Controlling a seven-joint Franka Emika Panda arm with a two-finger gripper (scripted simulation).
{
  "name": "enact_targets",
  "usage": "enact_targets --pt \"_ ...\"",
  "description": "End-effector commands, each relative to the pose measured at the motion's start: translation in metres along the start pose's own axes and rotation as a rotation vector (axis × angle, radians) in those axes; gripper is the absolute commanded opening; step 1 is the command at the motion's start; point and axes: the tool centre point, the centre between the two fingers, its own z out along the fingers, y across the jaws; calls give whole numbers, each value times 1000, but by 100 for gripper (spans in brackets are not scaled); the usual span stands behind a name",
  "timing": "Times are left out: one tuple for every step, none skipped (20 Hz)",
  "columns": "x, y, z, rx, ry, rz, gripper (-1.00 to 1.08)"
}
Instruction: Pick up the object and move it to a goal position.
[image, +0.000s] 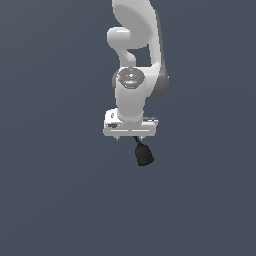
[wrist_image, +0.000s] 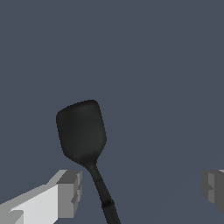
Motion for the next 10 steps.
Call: enact_targets --pt "0 0 0 0 0 0 100" --pt "0 1 0 0 0 1 100" --pt "0 3 1 1 -1 6 100" --pt "-1 6 1 2 -2 13 100" --pt "-2 11 2 3 -3 23 100" --pt "-3 17 4 5 -5 37 100" --pt "-4 24 5 7 -7 51 100" --pt "-4 28 5 8 -8 63 100" --pt "-5 32 5 9 -9 72 100" --pt "-4 34 5 10 -10 79 100"
